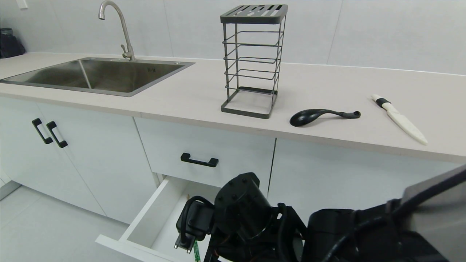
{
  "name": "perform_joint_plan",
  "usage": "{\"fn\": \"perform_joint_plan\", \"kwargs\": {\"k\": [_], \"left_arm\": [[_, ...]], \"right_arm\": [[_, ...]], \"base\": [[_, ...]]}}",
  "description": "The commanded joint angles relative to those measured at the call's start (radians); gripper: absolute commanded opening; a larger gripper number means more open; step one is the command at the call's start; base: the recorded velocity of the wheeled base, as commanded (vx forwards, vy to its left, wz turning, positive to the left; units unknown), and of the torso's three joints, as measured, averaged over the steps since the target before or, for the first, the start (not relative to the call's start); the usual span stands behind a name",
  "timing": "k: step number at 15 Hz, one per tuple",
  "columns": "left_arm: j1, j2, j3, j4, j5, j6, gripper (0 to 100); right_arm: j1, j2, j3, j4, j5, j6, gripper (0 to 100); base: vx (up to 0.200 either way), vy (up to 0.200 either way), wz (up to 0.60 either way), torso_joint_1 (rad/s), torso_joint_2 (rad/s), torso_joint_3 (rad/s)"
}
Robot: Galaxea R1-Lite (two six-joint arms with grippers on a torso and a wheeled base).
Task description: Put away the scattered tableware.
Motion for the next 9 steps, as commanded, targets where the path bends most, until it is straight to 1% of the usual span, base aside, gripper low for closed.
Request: {"fn": "perform_joint_plan", "kwargs": {"k": [1,3,4,7,9], "left_arm": [[0.0,0.0,0.0,0.0,0.0,0.0,100],[0.0,0.0,0.0,0.0,0.0,0.0,100],[0.0,0.0,0.0,0.0,0.0,0.0,100],[0.0,0.0,0.0,0.0,0.0,0.0,100],[0.0,0.0,0.0,0.0,0.0,0.0,100]], "right_arm": [[0.027,-0.124,0.07,-0.036,-0.019,0.041,100],[0.038,-0.164,0.104,-0.092,-0.022,0.078,100],[0.039,-0.194,0.15,-0.175,-0.054,0.103,100],[0.039,-0.239,0.247,-0.358,-0.067,0.156,100],[0.038,-0.268,0.288,-0.441,-0.09,0.172,100]], "base": [[0.0,0.0,0.0,0.0,0.0,0.0],[0.0,0.0,0.0,0.0,0.0,0.0],[0.0,0.0,0.0,0.0,0.0,0.0],[0.0,0.0,0.0,0.0,0.0,0.0],[0.0,0.0,0.0,0.0,0.0,0.0]]}}
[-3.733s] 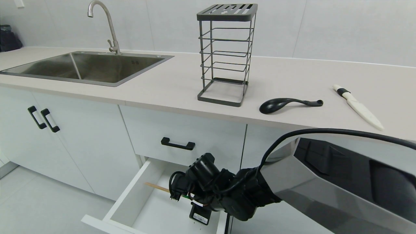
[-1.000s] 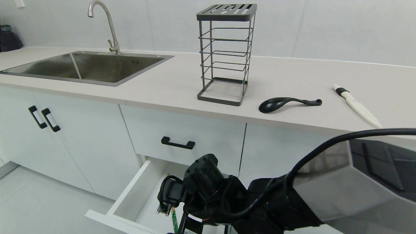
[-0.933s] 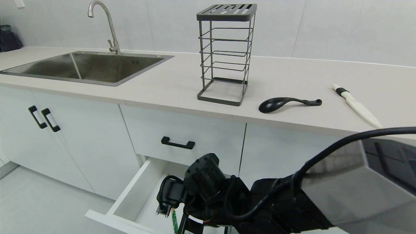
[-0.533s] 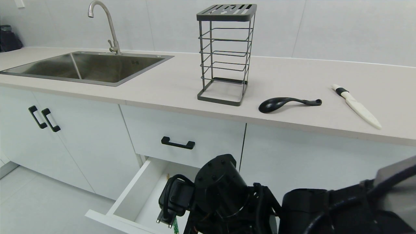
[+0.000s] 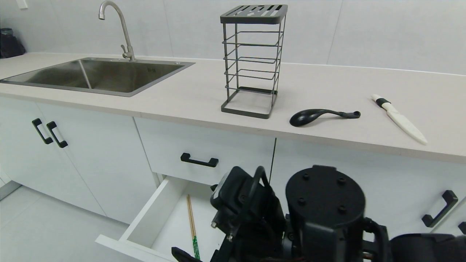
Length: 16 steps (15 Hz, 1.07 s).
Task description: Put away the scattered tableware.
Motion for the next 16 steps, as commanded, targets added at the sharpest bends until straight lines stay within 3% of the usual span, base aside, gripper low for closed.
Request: {"fn": "perform_joint_plan", "kwargs": {"k": [1,5,10,14,16], "left_arm": [[0.0,0.0,0.0,0.0,0.0,0.0,100],[0.0,0.0,0.0,0.0,0.002,0.0,100],[0.0,0.0,0.0,0.0,0.0,0.0,100],[0.0,0.0,0.0,0.0,0.0,0.0,100],[0.0,0.0,0.0,0.0,0.0,0.0,100]], "right_arm": [[0.0,-0.064,0.054,-0.04,-0.012,0.015,100],[-0.019,-0.211,0.159,-0.046,-0.023,0.02,100],[-0.12,-0.412,0.311,-0.013,-0.035,0.02,100],[-0.151,-0.566,0.262,0.282,-0.031,0.023,100],[-0.16,-0.681,0.195,0.556,-0.029,0.027,100]], "base": [[0.0,0.0,0.0,0.0,0.0,0.0],[0.0,0.0,0.0,0.0,0.0,0.0],[0.0,0.0,0.0,0.0,0.0,0.0],[0.0,0.0,0.0,0.0,0.0,0.0],[0.0,0.0,0.0,0.0,0.0,0.0]]}}
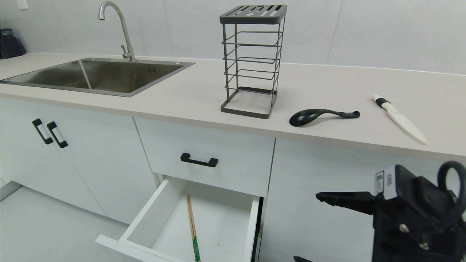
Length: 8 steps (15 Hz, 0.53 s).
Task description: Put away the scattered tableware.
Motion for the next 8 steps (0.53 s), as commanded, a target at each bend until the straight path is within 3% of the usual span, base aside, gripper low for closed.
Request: {"fn": "perform_joint_plan", "kwargs": {"k": [1,2,8], "left_arm": [[0.0,0.0,0.0,0.0,0.0,0.0,100],[0.0,0.0,0.0,0.0,0.0,0.0,100],[0.0,0.0,0.0,0.0,0.0,0.0,100]], "right_arm": [[-0.011,-0.147,-0.069,0.152,0.0,0.01,100],[-0.012,-0.169,-0.074,0.2,-0.001,0.028,100],[-0.037,-0.172,-0.047,0.186,-0.008,0.044,100]], "base": [[0.0,0.0,0.0,0.0,0.0,0.0],[0.0,0.0,0.0,0.0,0.0,0.0],[0.0,0.0,0.0,0.0,0.0,0.0]]}}
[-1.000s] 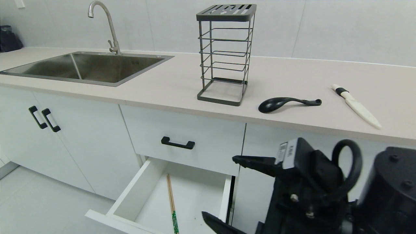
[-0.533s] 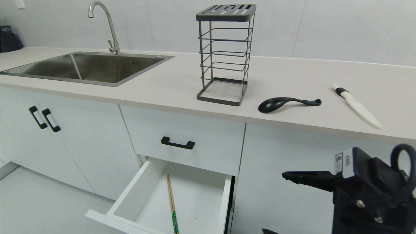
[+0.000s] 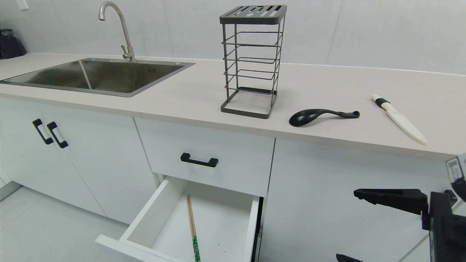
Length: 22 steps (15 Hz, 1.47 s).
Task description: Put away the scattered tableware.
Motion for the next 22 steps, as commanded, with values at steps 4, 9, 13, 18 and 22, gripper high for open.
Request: {"fn": "perform_joint_plan", "kwargs": {"k": [4,9,13,18,22], "left_arm": [[0.0,0.0,0.0,0.0,0.0,0.0,100],[0.0,0.0,0.0,0.0,0.0,0.0,100],[0.0,0.0,0.0,0.0,0.0,0.0,100],[0.0,0.0,0.0,0.0,0.0,0.0,100],[0.0,0.0,0.0,0.0,0.0,0.0,100]], "right_arm": [[-0.001,-0.007,0.02,-0.006,0.0,0.0,100],[-0.002,-0.003,0.019,-0.006,0.0,0.002,100],[-0.028,0.079,-0.026,-0.004,0.002,0.004,100],[-0.159,0.178,-0.077,-0.001,0.0,0.002,100],[-0.208,0.278,-0.107,-0.001,0.002,-0.007,100]], "base": [[0.0,0.0,0.0,0.049,-0.04,-0.012],[0.0,0.0,0.0,0.232,-0.44,-0.198],[0.0,0.0,0.0,0.177,-0.47,-0.224],[0.0,0.0,0.0,0.315,-0.49,-0.231],[0.0,0.0,0.0,0.292,-0.51,-0.246]]}}
